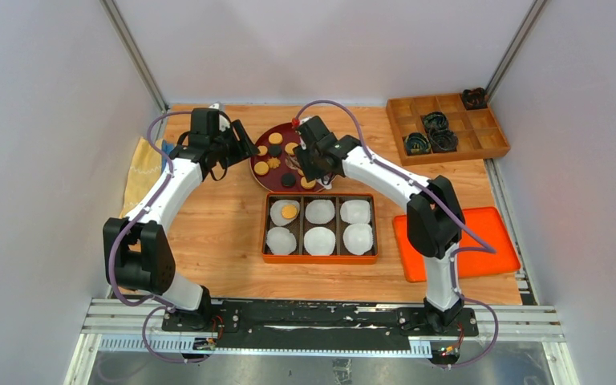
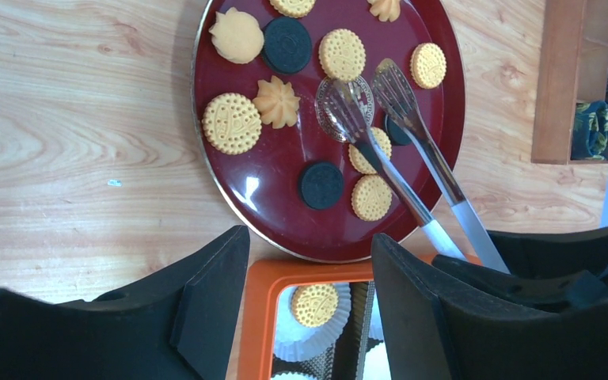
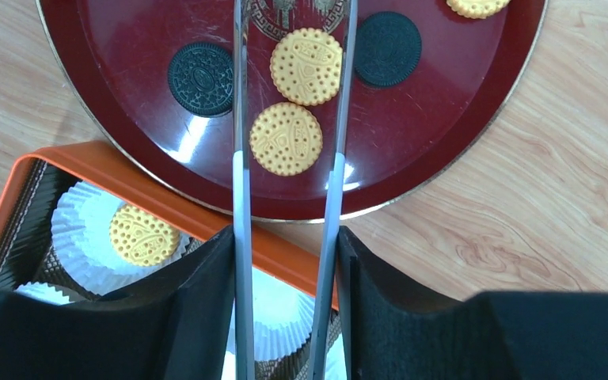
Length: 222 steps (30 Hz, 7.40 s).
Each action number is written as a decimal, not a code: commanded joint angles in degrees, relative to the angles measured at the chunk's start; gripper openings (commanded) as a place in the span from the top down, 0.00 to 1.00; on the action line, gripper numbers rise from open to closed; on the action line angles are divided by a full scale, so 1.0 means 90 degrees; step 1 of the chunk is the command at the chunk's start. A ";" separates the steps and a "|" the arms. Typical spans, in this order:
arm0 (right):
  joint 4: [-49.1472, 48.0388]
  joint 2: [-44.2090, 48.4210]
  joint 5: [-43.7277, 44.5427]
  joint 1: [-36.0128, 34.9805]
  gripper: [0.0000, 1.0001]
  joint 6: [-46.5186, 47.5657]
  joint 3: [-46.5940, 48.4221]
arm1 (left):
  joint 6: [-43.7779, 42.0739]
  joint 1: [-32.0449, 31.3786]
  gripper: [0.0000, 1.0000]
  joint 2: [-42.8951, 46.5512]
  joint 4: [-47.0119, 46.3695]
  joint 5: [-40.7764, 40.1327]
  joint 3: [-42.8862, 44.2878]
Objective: Pack the cookies
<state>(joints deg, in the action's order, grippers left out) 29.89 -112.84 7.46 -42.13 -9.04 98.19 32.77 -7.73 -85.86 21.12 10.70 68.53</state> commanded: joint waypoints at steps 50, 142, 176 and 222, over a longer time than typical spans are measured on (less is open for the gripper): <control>0.0198 -0.0277 -0.0072 0.0148 0.57 -0.0035 0.0175 | -0.0065 -0.0001 0.36 -0.0086 -0.0056 0.0118 -0.0033; 0.0404 0.0064 0.0205 0.0335 0.57 -0.0166 0.0050 | -0.0028 -0.0001 0.36 -0.0056 -0.0147 0.0217 -0.0109; 0.0646 -0.0202 0.0525 0.0344 0.52 -0.0240 0.0393 | 0.0009 -0.0001 0.36 -0.0016 -0.0125 0.0421 -0.0079; 0.0693 -0.0473 0.0324 0.0528 0.53 -0.0403 0.0523 | -0.0005 -0.0001 0.36 0.0069 -0.0060 0.0375 -0.0078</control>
<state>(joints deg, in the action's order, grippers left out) 35.27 -115.35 10.87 -38.76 -11.64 100.40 32.99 -7.73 -86.61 19.84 13.85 67.07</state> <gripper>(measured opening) 0.483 0.638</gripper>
